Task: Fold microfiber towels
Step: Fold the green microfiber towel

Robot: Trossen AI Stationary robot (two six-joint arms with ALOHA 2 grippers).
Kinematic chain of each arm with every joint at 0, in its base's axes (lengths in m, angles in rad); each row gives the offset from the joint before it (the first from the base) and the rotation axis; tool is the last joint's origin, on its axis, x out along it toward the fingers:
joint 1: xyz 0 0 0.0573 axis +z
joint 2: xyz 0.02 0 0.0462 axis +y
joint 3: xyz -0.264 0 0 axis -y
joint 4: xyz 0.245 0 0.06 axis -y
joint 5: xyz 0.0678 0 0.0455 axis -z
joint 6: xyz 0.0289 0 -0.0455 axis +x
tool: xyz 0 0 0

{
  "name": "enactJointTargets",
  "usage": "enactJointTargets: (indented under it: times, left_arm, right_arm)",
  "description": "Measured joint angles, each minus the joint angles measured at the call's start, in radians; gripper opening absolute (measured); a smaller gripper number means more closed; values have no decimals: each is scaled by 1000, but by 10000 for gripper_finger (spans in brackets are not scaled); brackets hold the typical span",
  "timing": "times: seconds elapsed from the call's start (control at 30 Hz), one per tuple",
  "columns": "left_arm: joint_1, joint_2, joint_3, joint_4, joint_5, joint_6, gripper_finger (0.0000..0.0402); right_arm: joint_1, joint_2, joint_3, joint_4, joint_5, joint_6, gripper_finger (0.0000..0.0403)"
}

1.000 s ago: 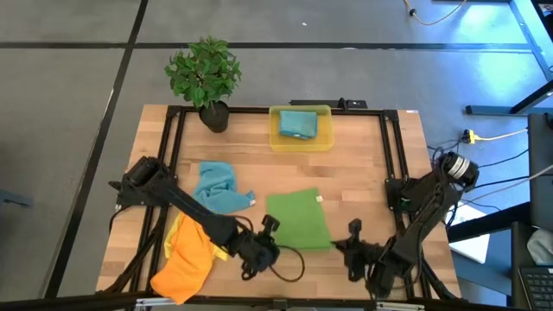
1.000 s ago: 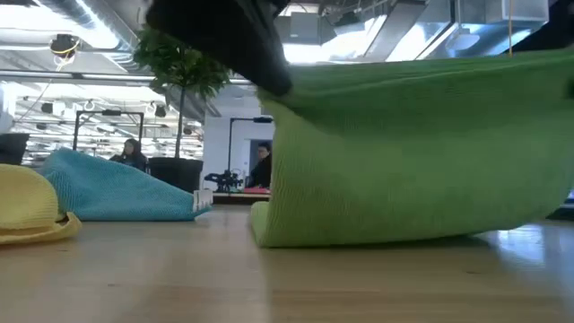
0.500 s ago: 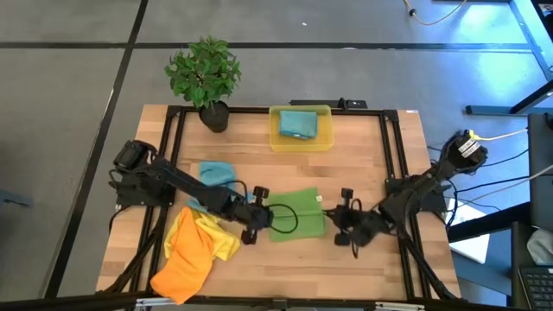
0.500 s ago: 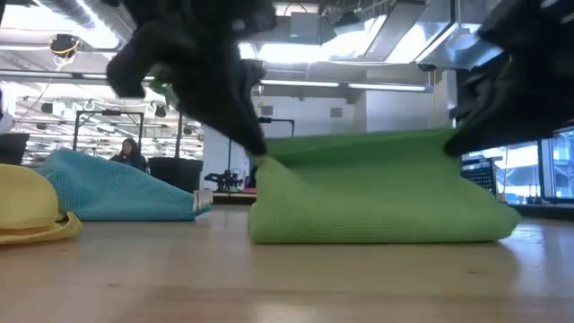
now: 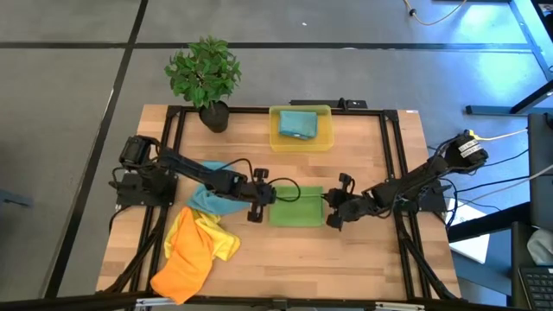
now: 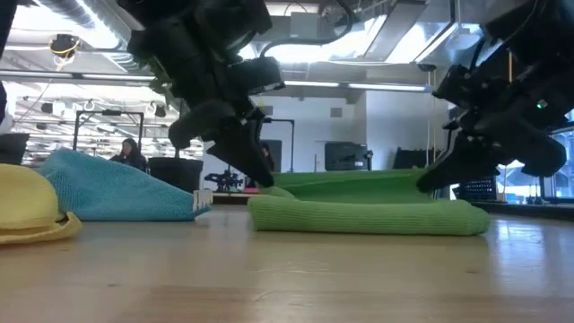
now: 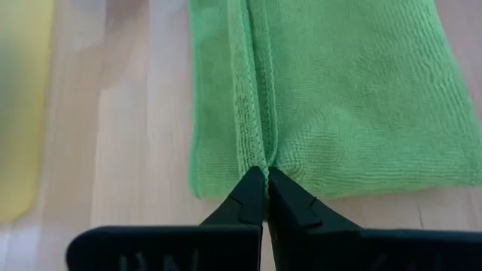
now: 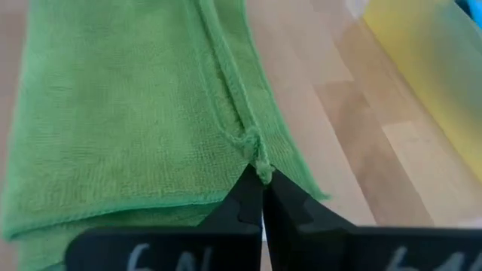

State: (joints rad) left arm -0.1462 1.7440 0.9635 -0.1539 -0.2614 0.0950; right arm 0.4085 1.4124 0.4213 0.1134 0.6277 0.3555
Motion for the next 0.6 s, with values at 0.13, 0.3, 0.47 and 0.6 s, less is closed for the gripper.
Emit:
enactJointTargets:
  times: [0.13, 0.3, 0.47, 0.6]
  left_arm:
    - [14, 0, -1, 22, 2, 15, 0]
    - [28, 0, 0, 29, -36, 15, 12]
    - [42, 0, 0, 23, -93, 2, 54]
    - [42, 0, 0, 24, -155, -7, 85]
  right_arm:
    - [-7, 1, -18, 2, 3, 50, 0]
    - [-11, 0, -28, 2, 29, 86, 0]
    - [-43, 1, -29, 1, 33, 85, 0]
    - [-78, 2, -29, 4, 33, 77, 0]
